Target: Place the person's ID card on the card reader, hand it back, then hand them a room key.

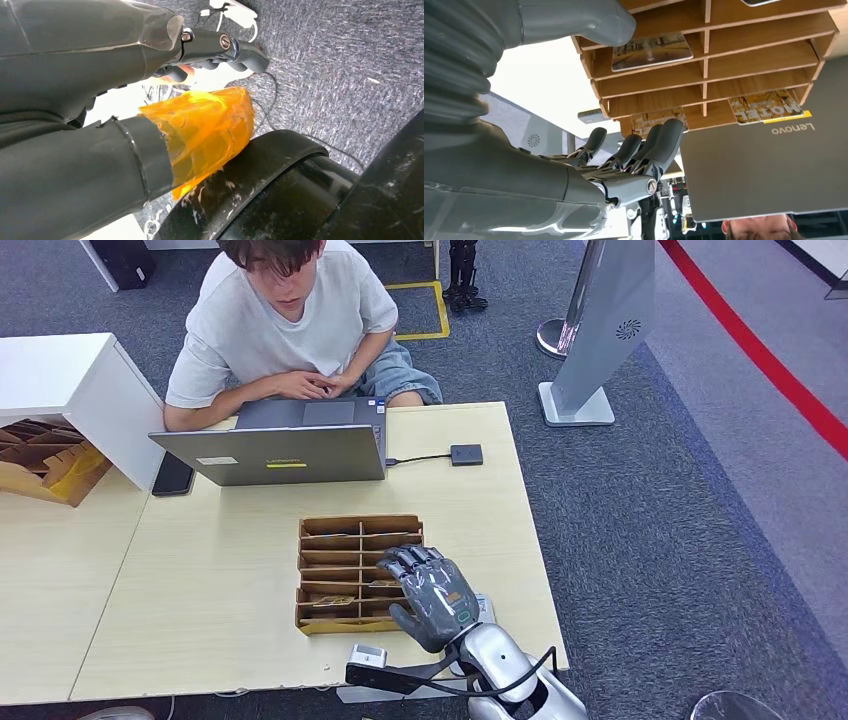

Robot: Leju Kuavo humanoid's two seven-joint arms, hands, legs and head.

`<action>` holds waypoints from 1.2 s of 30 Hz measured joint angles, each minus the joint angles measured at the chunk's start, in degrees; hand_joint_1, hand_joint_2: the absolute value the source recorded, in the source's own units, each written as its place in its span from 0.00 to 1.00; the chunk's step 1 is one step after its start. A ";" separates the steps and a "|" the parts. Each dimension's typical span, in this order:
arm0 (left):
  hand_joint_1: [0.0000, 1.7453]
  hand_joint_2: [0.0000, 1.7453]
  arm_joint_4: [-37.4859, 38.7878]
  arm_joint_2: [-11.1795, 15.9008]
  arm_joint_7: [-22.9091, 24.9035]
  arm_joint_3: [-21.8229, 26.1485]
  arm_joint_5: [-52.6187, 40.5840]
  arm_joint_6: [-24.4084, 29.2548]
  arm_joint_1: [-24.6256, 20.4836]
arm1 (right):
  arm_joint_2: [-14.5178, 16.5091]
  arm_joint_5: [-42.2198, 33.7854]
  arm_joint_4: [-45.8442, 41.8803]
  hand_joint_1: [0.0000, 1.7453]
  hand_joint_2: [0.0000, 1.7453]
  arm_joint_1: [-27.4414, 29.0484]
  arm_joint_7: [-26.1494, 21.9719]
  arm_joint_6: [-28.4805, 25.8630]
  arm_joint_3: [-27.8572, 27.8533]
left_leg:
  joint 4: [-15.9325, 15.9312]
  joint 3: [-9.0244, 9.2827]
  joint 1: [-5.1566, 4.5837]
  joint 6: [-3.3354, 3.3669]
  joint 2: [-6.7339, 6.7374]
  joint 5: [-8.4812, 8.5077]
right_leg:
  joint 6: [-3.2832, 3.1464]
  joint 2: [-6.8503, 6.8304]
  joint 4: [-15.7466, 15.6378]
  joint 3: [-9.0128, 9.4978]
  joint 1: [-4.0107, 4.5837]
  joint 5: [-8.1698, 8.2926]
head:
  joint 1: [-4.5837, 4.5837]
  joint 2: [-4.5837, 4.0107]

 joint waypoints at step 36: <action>0.00 0.00 0.00 -0.15 0.00 -0.40 -0.26 -0.44 -0.31 | 1.43 -1.92 6.11 0.37 1.00 -1.44 0.94 1.00 0.40 | 0.00 0.00 0.00 0.00 0.00 0.00 | 0.01 0.00 0.00 0.00 0.00 0.01 | 0.01 0.00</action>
